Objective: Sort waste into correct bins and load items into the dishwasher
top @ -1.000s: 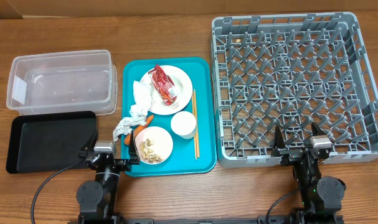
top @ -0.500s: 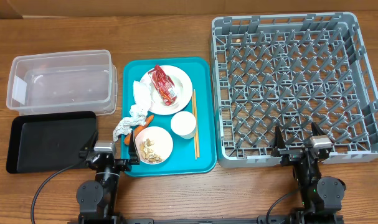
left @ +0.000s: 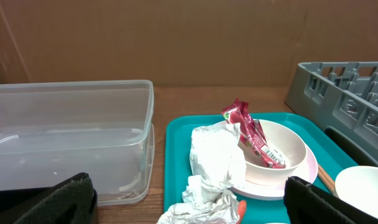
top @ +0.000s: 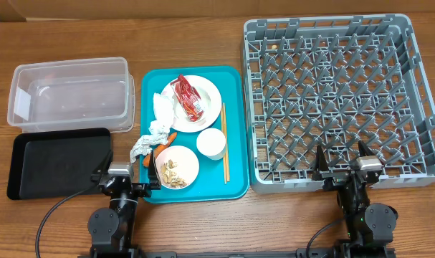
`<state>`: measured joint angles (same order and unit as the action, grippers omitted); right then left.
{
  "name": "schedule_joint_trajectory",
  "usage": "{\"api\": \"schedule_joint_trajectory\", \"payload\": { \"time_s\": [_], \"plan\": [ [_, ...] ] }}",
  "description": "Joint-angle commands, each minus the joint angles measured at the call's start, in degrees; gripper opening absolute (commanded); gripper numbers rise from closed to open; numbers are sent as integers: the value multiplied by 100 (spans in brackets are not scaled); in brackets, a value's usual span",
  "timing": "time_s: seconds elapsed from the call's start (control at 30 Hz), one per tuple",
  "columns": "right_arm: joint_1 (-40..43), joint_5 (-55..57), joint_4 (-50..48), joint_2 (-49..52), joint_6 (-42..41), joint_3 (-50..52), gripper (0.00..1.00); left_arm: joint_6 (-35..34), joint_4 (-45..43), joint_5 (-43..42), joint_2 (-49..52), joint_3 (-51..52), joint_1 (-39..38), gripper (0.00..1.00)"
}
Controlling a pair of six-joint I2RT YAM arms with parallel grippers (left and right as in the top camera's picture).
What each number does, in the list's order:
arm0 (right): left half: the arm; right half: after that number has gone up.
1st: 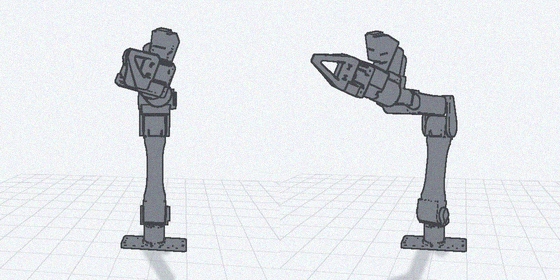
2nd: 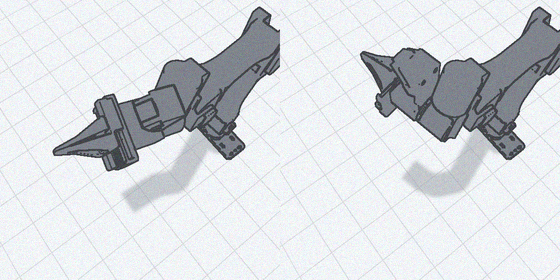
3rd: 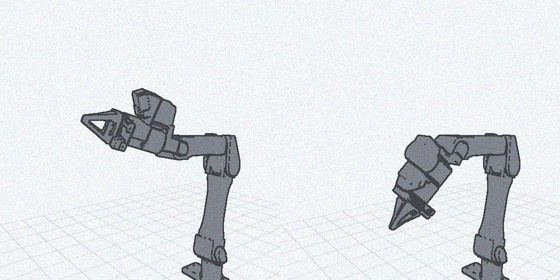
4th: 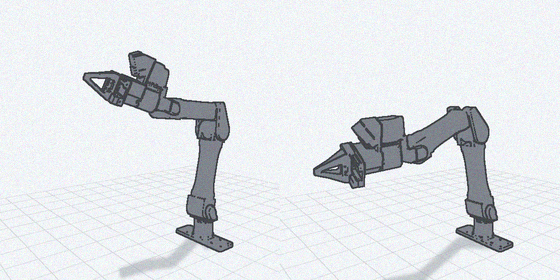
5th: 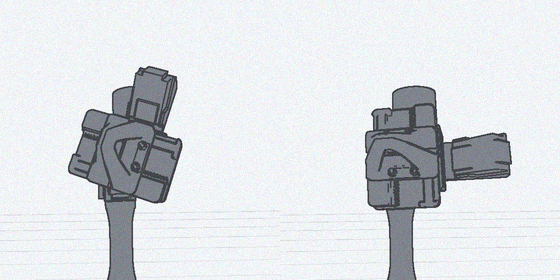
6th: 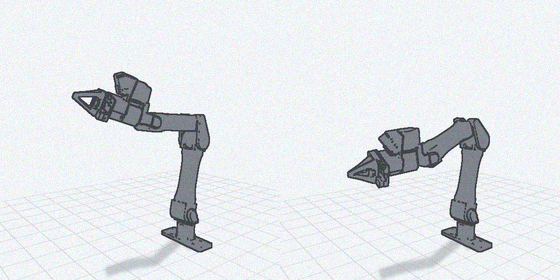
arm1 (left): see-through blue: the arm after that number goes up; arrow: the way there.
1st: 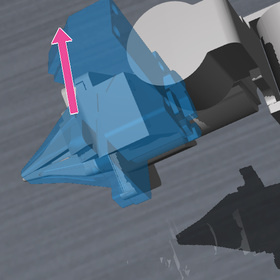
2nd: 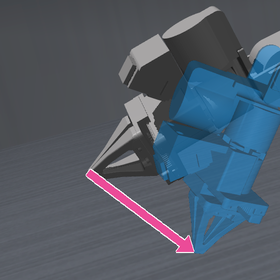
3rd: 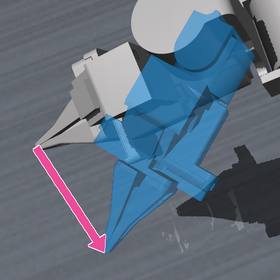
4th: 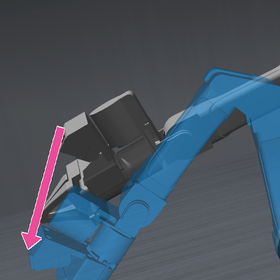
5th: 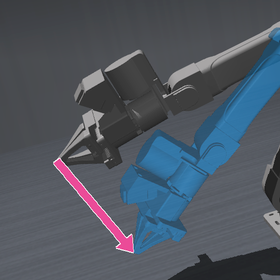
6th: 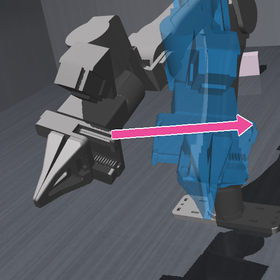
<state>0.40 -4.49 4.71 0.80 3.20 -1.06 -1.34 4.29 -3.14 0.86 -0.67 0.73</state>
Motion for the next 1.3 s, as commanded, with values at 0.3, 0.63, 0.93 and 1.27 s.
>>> {"api": "schedule_joint_trajectory", "payload": {
  "time_s": [0.3,0.63,0.93,1.27],
  "plan": [
    [33,-11,-28,-63,-24,61,100,-35,-4,61,-61,39,13,100],
    [33,-11,-28,-63,-24,61,100,-35,-4,61,-61,39,13,100],
    [33,-11,-28,-63,-24,61,100,-11,0,212,-61,39,13,100],
    [33,-9,-28,-63,-24,61,100,-15,-28,208,-61,39,9,100]
  ]
}}
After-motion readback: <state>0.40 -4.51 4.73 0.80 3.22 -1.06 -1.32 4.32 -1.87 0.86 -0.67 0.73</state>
